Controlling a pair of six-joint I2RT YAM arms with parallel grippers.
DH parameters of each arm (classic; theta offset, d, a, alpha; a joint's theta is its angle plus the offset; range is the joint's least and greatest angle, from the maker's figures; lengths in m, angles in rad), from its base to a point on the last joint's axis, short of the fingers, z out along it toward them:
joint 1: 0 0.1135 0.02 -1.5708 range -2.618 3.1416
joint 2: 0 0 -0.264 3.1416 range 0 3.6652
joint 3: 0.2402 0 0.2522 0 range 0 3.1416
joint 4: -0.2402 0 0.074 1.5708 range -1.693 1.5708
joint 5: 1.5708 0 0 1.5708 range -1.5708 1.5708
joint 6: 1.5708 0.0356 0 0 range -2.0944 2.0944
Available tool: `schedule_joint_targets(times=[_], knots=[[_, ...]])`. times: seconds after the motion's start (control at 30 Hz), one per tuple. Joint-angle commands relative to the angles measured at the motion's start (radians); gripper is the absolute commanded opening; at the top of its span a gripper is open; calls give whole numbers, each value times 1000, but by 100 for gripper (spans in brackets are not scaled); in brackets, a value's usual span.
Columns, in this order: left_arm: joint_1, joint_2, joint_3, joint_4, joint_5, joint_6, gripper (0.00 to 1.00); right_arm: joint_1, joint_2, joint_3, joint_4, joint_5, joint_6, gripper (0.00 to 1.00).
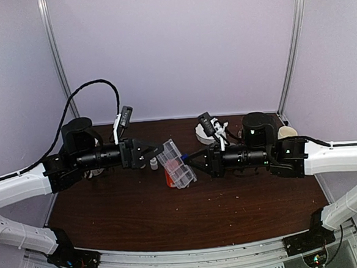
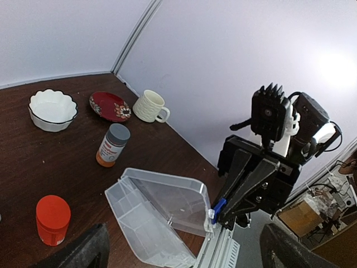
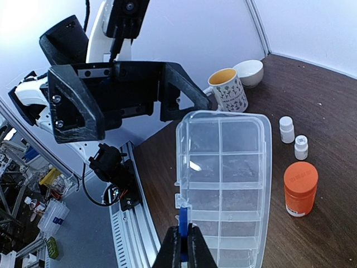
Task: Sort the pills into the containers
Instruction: Open the lid of the pill container, then adjust the pill container at the center of the board.
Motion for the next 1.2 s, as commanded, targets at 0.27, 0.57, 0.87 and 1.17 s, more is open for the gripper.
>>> schedule_joint_targets(times=[0.27,0.57,0.87,1.17], knots=[[2,-44,3,-131,-177,95,97,-59,-86,23,-208,76,60,0],[0,-19,13,-266,-228,147,84,-113,-53,16,-302,82,193,0],[-58,90,42,-277,-231,190,36,-160,39,-114,-98,7,381,0],[-161,294,127,-298,-317,250,21,-168,77,-185,-37,60,438,0]])
